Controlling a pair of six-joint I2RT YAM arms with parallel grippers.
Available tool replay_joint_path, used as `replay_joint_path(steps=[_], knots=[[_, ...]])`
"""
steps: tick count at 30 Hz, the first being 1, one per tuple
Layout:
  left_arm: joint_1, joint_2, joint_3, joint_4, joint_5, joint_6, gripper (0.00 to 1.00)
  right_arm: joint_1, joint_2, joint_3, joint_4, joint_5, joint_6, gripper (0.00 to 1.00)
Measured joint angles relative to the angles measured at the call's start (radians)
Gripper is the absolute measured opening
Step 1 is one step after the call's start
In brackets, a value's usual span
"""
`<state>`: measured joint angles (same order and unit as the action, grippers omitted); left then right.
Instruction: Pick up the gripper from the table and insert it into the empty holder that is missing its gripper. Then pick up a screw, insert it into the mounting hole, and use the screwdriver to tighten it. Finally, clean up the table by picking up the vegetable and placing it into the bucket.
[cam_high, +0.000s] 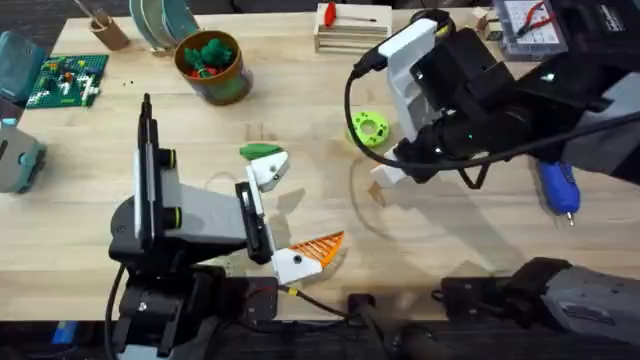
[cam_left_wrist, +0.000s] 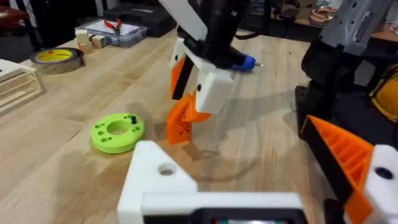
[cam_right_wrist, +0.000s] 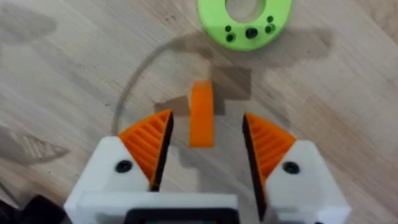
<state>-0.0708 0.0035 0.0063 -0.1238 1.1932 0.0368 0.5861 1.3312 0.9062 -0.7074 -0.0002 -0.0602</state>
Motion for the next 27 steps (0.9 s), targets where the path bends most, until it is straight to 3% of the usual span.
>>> replay_joint_path(steps=[6, 13, 21, 27], knots=[[0.0, 0.0, 0.0, 0.0, 0.0, 0.0, 0.993, 0.0, 0.005, 0.0, 0.0, 0.0, 0.0, 0.641], [0.0, 0.0, 0.0, 0.0, 0.0, 0.0, 0.993, 0.0, 0.013, 0.0, 0.0, 0.0, 0.0, 0.432], [0.0, 0.0, 0.0, 0.0, 0.0, 0.0, 0.993, 0.0, 0.013, 0.002, 0.003, 0.0, 0.0, 0.02], [0.0, 0.0, 0.0, 0.0, 0.0, 0.0, 0.993, 0.0, 0.013, 0.01, -0.01, 0.0, -0.001, 0.011]])
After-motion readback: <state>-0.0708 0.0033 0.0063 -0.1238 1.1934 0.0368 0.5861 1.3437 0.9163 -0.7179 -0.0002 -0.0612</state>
